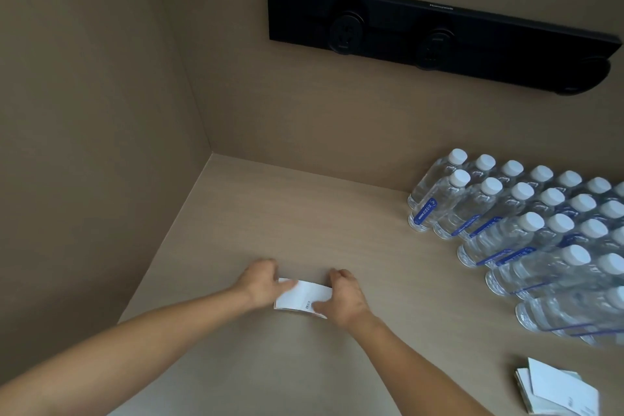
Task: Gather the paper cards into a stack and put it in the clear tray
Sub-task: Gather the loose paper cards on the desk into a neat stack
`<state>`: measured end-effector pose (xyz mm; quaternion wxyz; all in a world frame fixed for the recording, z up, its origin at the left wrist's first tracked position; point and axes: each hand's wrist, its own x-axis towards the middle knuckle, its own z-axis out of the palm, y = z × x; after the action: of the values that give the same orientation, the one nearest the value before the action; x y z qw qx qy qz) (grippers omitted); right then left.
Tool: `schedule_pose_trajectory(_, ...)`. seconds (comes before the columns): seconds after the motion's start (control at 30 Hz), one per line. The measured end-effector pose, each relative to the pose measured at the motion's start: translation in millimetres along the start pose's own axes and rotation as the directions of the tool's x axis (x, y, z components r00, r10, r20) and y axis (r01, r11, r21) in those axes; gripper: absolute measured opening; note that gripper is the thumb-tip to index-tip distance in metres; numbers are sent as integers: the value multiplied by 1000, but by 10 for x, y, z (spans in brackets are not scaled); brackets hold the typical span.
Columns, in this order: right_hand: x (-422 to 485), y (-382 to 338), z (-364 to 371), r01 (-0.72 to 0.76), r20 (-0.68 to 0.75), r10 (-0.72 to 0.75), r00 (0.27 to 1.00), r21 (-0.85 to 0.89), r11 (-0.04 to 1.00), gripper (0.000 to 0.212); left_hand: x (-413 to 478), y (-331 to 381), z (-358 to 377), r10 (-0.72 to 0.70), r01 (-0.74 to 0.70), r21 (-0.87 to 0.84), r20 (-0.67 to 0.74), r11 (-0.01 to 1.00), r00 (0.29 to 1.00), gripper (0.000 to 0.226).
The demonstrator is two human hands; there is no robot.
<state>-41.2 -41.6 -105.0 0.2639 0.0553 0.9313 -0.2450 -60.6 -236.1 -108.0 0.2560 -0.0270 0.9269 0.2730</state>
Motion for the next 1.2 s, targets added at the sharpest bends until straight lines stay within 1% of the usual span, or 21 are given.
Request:
schedule_pose_trajectory(0.03, -25, -16, -12, -80, -51, 85, 995, 99, 992, 39, -1, 6, -27, -124, 119, -126, -35, 985, 992, 39)
schedule_pose_trajectory(0.07, -54, -44, -28, -155, -83, 172, 982, 186, 970, 25, -1, 13, -49, -246, 230, -273, -26, 934, 969, 38)
schedule_pose_trajectory(0.1, -78, -73, -37, -220, -89, 250, 964, 258, 941, 19, -5, 23, -64, -340, 320, -421, 28, 849, 940, 36)
schedule_pose_trajectory(0.17, -119, -138, -34, -314, -51, 358, 932, 377, 871, 28, -18, 62, -92, -413, 422, -597, 161, 682, 896, 38)
schedule_pose_trajectory(0.23, -164, -223, -16, -367, 30, 407, 913, 500, 785, 27, -55, 133, -105, -407, 486, -657, 285, 577, 868, 40)
schedule_pose_trajectory(0.3, -201, -276, 1, -390, 76, 423, 903, 560, 731, 25, -80, 195, -110, -384, 518, -666, 354, 537, 853, 40)
schedule_pose_trajectory(0.43, -241, -239, -29, -380, 74, 413, 908, 561, 735, 17, -111, 152, -150, -369, 540, -655, 396, 529, 841, 47)
schedule_pose_trajectory(0.47, -244, -219, -43, -367, 69, 395, 916, 542, 756, 16, -105, 122, -159, -366, 538, -656, 395, 529, 843, 48)
schedule_pose_trajectory(0.5, -246, -198, -60, -340, 48, 365, 930, 492, 802, 16, -113, 101, -164, -357, 509, -646, 363, 569, 860, 46)
schedule_pose_trajectory(0.53, -237, -177, -76, -286, 16, 305, 952, 400, 871, 15, -116, 67, -157, -332, 435, -597, 281, 674, 900, 42)
schedule_pose_trajectory(0.57, -230, -166, -87, -202, -7, 212, 977, 280, 939, 16, -120, 22, -163, -253, 303, -464, 169, 832, 953, 39)
schedule_pose_trajectory(0.6, -222, -172, -93, -101, -10, 104, 995, 155, 983, 24, -143, -13, -179, -106, 122, -230, 81, 965, 991, 37)
schedule_pose_trajectory(0.63, -218, -188, -88, -3, 10, 3, 1000, 35, 999, 37, -168, -27, -180, 63, -64, 14, 60, 998, 996, 39)
schedule_pose_trajectory(0.67, -212, -210, -71, 77, 41, -74, 996, -72, 994, 47, -181, -36, -165, 195, -210, 191, 93, 959, 976, 46)
schedule_pose_trajectory(0.7, -209, -238, -47, 134, 75, -123, 990, -172, 976, 55, -173, -40, -138, 264, -297, 296, 146, 908, 953, 55)
schedule_pose_trajectory(0.77, -200, -283, 5, 176, 117, -146, 982, -316, 932, 58, -130, -30, -70, 294, -346, 374, 191, 860, 937, 72)
schedule_pose_trajectory(0.8, -187, -293, 36, 175, 115, -143, 983, -352, 919, 55, -103, -19, -49, 300, -351, 397, 186, 848, 936, 73)
schedule_pose_trajectory(0.93, -191, -267, 106, 119, 57, -105, 993, -405, 907, 39, -9, 0, -23, 337, -375, 456, 166, 807, 927, 48)
schedule_pose_trajectory(1.03, -202, -225, 134, 107, 18, -109, 994, -410, 906, 36, 2, -15, -16, 322, -375, 482, 192, 792, 927, 34)
schedule_pose_trajectory(1.1, -192, -204, 146, 114, -4, -127, 992, -409, 905, 36, -3, 1, -18, 316, -374, 491, 201, 786, 927, 30)
schedule_pose_trajectory(1.2, -158, -181, 128, 136, -2, -150, 989, -397, 908, 37, -4, 75, -29, 271, -358, 536, 236, 764, 933, 33)
